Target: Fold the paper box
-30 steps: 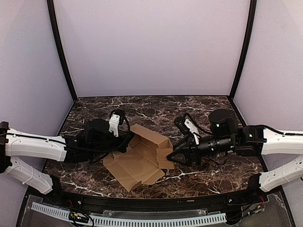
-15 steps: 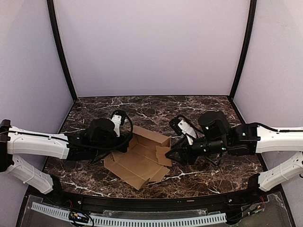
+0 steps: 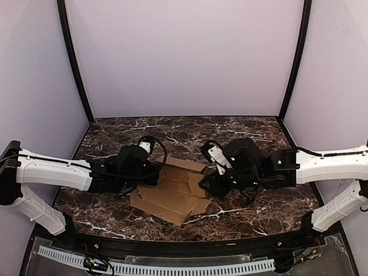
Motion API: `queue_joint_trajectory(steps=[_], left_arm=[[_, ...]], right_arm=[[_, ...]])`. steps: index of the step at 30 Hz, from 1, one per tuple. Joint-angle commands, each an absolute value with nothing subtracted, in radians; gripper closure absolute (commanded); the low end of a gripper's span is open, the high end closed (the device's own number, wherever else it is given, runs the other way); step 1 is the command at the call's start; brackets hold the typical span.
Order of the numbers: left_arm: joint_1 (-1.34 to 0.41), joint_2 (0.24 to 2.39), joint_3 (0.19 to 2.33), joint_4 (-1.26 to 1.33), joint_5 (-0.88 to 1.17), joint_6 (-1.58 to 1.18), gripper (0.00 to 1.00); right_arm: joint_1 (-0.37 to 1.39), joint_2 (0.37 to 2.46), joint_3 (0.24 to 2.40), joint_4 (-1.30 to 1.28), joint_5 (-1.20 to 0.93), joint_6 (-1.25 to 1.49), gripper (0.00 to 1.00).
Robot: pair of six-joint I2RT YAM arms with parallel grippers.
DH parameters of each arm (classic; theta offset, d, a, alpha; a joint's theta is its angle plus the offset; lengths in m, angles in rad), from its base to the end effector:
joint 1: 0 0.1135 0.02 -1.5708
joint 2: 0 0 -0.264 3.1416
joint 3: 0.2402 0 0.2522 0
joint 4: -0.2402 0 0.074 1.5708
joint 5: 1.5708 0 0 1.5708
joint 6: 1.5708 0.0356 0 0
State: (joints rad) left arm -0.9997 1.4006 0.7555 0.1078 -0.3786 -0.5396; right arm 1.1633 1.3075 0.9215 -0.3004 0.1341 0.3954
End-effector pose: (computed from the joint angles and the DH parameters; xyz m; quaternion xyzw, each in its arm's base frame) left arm 0.1727 -0.2445 0.2195 0.1042 0.8526 -0.2202 0.4623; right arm 0.1175 0.2601 0.2625 -0.3112 0.8469 0.2570 0.3463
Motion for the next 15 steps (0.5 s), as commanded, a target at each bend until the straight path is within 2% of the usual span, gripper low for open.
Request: queue_joint_trajectory(steps=[1,15], left_arm=[[-1.01,1.408,0.802,0.058,-0.399,-0.581,0.99],[-1.009,1.458,0.831,-0.017,-0.471,-0.654,0.99]], right_arm=[[1.184,1.359,0.985,-0.269,0.218,0.445,0.54],[1.199,1.499,1.062,-0.281,0.374,0.516,0.53]])
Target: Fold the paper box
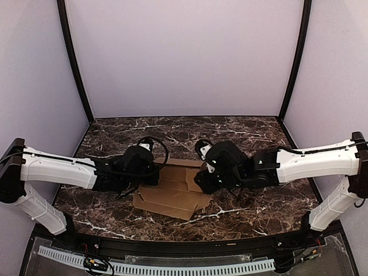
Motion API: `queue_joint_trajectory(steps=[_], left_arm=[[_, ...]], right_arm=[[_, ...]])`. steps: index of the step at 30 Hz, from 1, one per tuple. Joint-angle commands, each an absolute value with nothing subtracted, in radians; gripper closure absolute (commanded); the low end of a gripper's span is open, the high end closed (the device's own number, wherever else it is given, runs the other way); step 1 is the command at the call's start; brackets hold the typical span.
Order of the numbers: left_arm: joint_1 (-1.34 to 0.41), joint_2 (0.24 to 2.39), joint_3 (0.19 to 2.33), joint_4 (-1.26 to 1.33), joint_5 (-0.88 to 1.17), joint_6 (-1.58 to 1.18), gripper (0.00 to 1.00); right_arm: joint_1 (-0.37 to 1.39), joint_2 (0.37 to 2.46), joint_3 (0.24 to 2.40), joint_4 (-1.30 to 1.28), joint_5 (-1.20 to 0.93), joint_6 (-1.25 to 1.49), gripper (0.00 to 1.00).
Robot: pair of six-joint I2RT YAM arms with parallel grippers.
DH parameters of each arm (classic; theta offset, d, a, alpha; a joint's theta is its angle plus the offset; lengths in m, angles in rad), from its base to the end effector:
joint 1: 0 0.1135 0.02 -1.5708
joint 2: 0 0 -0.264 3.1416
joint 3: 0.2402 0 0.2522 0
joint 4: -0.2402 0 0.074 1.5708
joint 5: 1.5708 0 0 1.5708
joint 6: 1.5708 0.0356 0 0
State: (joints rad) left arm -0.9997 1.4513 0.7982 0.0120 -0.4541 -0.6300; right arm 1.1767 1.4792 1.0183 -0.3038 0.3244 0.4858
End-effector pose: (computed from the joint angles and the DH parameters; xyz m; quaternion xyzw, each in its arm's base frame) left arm 0.1777 -0.2477 0.2110 0.0609 0.8747 -0.1798 0.4460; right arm 0.1332 0.2908 0.2466 -0.2478 0.8756 0.1858 0.3706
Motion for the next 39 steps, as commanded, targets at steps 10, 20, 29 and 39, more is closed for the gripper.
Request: queue_joint_trajectory(steps=[10,20,29,39], left_arm=[[-1.009,1.47,0.835,-0.057,-0.518,-0.704,0.99],[-1.01,1.453,0.818,-0.055,-0.507,-0.731,0.99],[-1.011,1.442,0.797,-0.041,-0.499,-0.744,0.99],[-1.035,1.433,0.802,-0.039,-0.517,-0.735,0.99]], right_arm=[[1.2,1.542,1.084,-0.317,0.455,0.542,0.53],[1.199,1.584,1.098,-0.351,0.523,0.552,0.54],[1.198,1.598,1.109,-0.358,0.569,0.561,0.57],[1.193,1.614,1.121,-0.369,0.599,0.565,0.75]])
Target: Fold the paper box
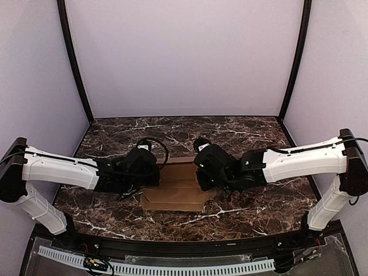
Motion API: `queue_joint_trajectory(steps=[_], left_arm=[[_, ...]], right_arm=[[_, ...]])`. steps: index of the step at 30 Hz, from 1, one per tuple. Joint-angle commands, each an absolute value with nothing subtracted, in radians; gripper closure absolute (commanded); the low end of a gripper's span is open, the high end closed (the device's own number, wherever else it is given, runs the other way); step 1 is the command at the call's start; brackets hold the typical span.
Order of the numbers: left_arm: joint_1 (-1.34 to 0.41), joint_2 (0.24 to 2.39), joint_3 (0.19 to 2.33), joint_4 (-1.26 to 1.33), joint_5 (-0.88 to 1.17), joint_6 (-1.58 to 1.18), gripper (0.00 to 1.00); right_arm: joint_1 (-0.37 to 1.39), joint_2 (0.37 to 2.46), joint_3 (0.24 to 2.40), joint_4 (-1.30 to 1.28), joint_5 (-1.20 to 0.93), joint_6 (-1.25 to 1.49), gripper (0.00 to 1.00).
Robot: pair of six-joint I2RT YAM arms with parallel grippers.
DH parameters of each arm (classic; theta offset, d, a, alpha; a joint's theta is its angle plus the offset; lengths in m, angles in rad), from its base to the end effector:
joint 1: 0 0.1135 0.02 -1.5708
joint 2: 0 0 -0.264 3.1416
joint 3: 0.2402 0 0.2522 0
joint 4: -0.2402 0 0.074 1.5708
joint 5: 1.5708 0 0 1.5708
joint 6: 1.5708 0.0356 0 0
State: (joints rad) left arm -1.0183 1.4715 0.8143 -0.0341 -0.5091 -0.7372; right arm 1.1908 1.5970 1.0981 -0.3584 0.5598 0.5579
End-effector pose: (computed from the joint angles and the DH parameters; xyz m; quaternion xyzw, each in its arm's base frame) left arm 0.1750 -0.2508 0.2071 0.0165 0.8821 -0.1714 0.4385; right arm 0.1433 0.3077 0.2341 -0.1886 0.8859 0.0914 0.4139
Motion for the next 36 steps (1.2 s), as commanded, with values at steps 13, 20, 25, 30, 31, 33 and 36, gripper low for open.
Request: queue_joint_trajectory(steps=[13,20,25,30,31,33,36], left_arm=[[-1.101,1.411,0.807,-0.046,-0.555,-0.788,0.99],[-1.138,1.391,0.81,-0.047,-0.565,-0.835,0.99],[-1.154,1.376,0.806,-0.047,-0.561,-0.86,0.99],[-1.158,1.356,0.792,-0.047,-0.559,-0.899,0.99],[-1.159,1.355,0.788,-0.044,-0.554,-0.908,0.99],[-1.16,1.35,0.782,-0.039,-0.548,-0.919,0.99],[-1.164,1.349,0.782,-0.035,-0.542,-0.93,0.99]], right_arm=[[1.187,1.635,1.134,-0.381,0.635,0.573,0.86],[1.187,1.627,1.119,-0.383,0.659,0.586,0.84],[1.186,1.615,1.107,-0.382,0.668,0.598,0.84],[1.185,1.59,1.078,-0.376,0.679,0.612,0.83],[1.185,1.584,1.071,-0.373,0.681,0.614,0.83],[1.185,1.57,1.057,-0.364,0.685,0.618,0.83],[1.185,1.546,1.039,-0.35,0.687,0.619,0.84]])
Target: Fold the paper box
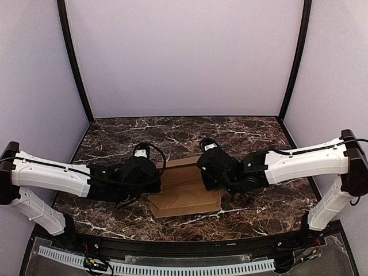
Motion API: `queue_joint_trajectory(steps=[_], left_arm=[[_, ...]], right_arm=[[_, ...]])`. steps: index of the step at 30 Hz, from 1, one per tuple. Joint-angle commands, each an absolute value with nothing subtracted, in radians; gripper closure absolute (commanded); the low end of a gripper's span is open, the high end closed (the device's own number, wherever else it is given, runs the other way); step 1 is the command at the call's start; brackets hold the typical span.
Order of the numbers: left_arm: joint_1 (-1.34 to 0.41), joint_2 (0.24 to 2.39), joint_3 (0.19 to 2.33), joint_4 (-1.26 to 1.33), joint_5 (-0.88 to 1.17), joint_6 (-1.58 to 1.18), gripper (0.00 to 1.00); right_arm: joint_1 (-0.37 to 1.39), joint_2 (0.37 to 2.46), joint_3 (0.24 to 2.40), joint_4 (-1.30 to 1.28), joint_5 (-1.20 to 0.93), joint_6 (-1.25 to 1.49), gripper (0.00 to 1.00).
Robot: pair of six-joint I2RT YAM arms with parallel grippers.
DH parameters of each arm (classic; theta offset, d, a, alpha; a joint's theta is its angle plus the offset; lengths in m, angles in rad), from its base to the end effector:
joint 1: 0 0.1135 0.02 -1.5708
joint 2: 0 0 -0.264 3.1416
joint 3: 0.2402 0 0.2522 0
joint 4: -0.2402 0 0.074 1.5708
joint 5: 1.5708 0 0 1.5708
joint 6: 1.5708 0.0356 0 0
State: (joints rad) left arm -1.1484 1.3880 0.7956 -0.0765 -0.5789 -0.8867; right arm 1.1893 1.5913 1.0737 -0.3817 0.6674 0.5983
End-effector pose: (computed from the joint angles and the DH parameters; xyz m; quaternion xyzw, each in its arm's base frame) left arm 0.1367 -0.2567 0.2217 -0.0108 0.8714 -0.2204 0.4380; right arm 0.1438 0.2994 0.2286 -0.1565 0.8848 0.0489 0.4361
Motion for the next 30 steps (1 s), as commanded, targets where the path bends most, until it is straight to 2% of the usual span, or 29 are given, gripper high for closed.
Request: queue_joint_trajectory(steps=[1,3,4,24,25,28,30], left_arm=[[-1.165,1.35,0.782,-0.034,-0.54,-0.933,0.99],[-1.167,1.352,0.782,-0.032,-0.539,-0.937,0.99],[-1.168,1.353,0.781,-0.031,-0.538,-0.939,0.99],[-1.178,1.362,0.768,-0.004,-0.525,-0.969,0.99],[-1.178,1.362,0.768,-0.004,-0.528,-0.969,0.99],[-1.178,1.362,0.764,-0.004,-0.537,-0.965,0.99],[-1.178,1.363,0.759,-0.004,-0.546,-0.967,0.99]], right_arm=[[1.186,1.534,1.034,-0.345,0.689,0.617,0.88],[1.185,1.521,1.024,-0.34,0.69,0.615,0.98],[1.185,1.516,1.022,-0.34,0.69,0.612,1.0],[1.187,1.516,1.045,-0.334,0.722,0.57,1.0],[1.187,1.517,1.045,-0.334,0.721,0.569,0.99],[1.187,1.519,1.042,-0.333,0.712,0.575,0.84],[1.187,1.519,1.036,-0.329,0.701,0.584,0.79]])
